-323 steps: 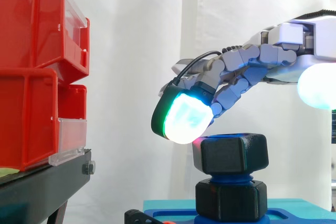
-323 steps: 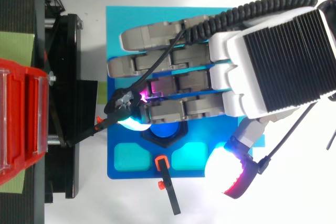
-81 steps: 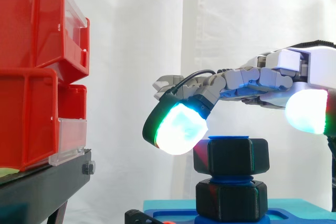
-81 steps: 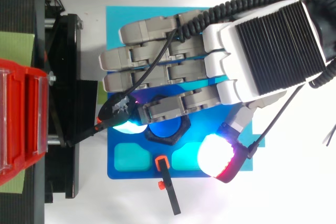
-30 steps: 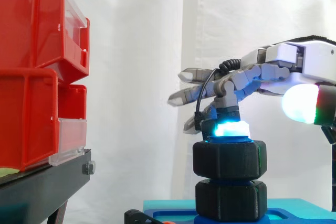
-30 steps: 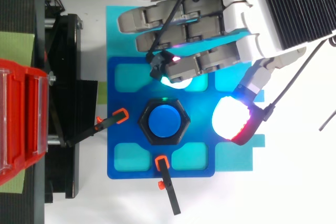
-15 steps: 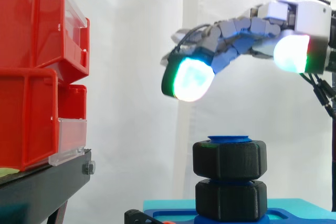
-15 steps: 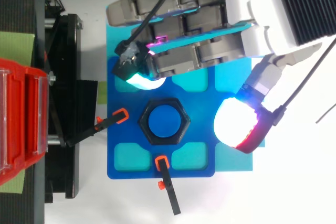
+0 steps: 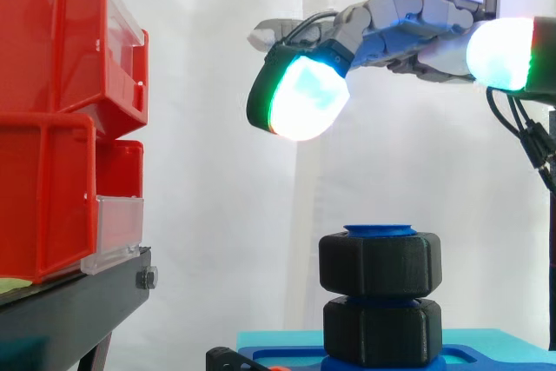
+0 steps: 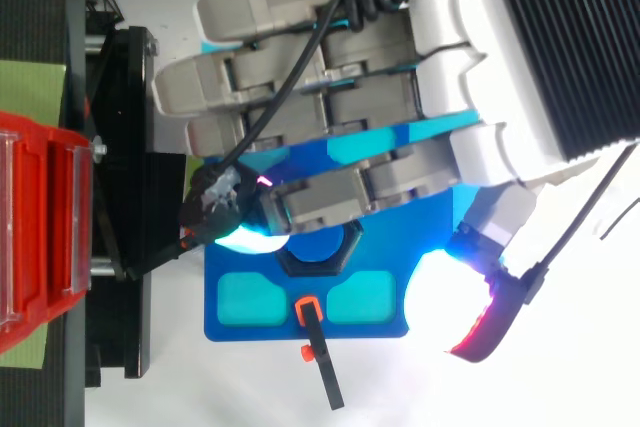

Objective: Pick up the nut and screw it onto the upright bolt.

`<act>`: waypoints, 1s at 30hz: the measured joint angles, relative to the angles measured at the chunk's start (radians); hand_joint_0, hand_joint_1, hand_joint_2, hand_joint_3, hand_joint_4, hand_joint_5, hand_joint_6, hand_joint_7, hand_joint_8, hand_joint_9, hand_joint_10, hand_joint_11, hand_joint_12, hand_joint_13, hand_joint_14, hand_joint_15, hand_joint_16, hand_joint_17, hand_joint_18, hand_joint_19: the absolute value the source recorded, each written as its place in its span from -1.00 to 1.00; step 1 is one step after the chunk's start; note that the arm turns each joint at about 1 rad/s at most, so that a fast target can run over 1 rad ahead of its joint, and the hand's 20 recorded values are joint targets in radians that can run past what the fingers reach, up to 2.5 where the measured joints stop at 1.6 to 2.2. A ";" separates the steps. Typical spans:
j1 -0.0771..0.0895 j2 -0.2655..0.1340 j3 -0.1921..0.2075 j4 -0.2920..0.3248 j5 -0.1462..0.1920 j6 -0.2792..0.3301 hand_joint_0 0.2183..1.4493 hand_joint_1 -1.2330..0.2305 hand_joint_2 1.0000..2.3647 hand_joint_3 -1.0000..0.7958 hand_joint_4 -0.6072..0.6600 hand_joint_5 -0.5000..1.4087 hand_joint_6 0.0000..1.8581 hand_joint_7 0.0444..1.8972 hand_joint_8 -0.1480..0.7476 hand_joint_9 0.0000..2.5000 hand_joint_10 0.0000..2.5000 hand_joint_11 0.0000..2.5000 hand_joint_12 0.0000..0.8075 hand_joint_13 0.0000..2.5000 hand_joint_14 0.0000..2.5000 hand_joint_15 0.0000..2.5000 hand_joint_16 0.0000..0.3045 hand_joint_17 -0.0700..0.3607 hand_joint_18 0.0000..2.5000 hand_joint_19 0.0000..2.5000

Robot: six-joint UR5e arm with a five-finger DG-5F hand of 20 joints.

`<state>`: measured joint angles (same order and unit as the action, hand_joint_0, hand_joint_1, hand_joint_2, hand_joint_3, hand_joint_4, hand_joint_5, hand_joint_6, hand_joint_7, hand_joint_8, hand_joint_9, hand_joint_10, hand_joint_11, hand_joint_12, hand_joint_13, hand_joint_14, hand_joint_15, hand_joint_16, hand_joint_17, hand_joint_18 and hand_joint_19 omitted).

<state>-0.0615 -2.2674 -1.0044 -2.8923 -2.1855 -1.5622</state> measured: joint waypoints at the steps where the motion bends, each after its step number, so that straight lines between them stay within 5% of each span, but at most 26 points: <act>1: 0.002 0.000 -0.009 0.012 0.002 0.006 -0.61 0.54 -1.00 -0.44 0.13 -0.67 -0.46 -0.38 -0.23 -0.76 -1.00 -1.00 -0.22 -1.00 -1.00 -1.00 -0.73 -0.25 -1.00 -1.00; 7: 0.015 0.000 -0.046 0.082 0.008 0.047 -0.61 0.55 -1.00 -0.44 0.14 -0.67 -0.46 -0.38 -0.23 -0.76 -1.00 -1.00 -0.21 -1.00 -1.00 -1.00 -0.73 -0.25 -1.00 -1.00; 17: 0.035 0.000 -0.081 0.109 0.027 0.065 -0.61 0.57 -1.00 -0.44 0.16 -0.65 -0.46 -0.34 -0.21 -0.76 -1.00 -1.00 -0.21 -1.00 -1.00 -1.00 -0.73 -0.25 -1.00 -1.00; 30: 0.032 -0.001 -0.089 0.116 0.033 0.079 -0.60 0.59 -1.00 -0.44 0.16 -0.65 -0.46 -0.35 -0.21 -0.77 -1.00 -1.00 -0.21 -1.00 -1.00 -1.00 -0.73 -0.24 -1.00 -1.00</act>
<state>-0.0293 -2.2683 -1.0934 -2.7762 -2.1522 -1.4833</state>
